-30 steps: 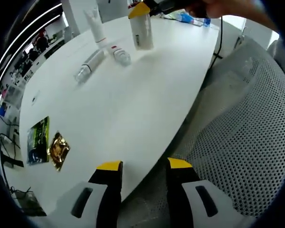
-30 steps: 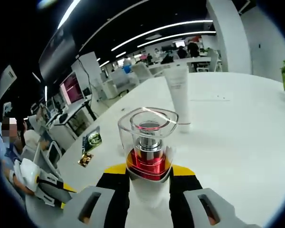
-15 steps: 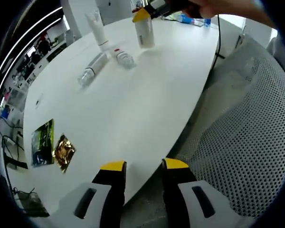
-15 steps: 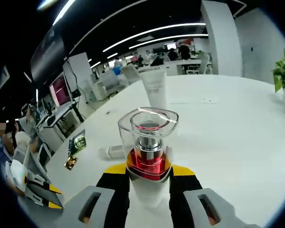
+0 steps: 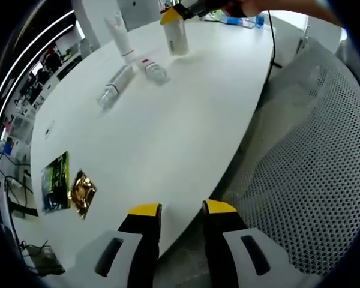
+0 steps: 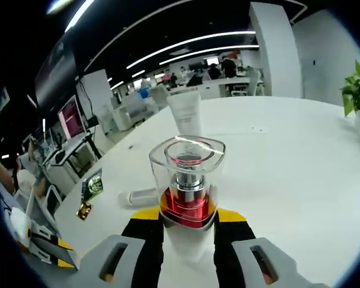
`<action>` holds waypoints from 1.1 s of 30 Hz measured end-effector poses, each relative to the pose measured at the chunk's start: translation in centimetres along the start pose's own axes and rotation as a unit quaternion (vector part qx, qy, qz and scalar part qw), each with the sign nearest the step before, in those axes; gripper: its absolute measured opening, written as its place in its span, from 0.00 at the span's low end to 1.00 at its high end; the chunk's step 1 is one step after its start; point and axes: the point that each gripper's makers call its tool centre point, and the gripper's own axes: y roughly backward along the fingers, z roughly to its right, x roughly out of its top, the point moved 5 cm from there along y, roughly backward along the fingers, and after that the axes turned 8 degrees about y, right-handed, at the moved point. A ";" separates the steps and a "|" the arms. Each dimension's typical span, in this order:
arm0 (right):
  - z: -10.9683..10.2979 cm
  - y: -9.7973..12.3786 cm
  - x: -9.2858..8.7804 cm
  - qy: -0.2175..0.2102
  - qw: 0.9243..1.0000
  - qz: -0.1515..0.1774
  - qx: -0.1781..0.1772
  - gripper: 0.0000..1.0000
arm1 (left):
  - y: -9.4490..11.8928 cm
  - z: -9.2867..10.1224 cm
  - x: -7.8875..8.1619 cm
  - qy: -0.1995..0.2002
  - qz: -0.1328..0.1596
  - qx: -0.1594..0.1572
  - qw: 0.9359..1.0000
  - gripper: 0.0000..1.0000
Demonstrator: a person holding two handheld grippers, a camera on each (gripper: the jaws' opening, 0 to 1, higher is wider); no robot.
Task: Arrange the skincare products in the storage area until every visible bottle or jar stands upright without overlapping.
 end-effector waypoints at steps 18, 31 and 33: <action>2.3 -1.5 2.7 0.024 1.000 0.014 -0.011 0.24 | -0.2 0.1 -0.2 0.004 -0.006 -0.004 1.000 0.25; 5.0 -4.3 3.7 0.048 0.999 0.003 -0.023 0.24 | -0.3 0.0 -0.3 0.007 -0.014 -0.006 1.000 0.25; 5.3 -4.7 3.9 0.055 0.998 0.002 -0.023 0.24 | -0.3 0.0 -0.4 0.009 -0.015 -0.007 1.000 0.25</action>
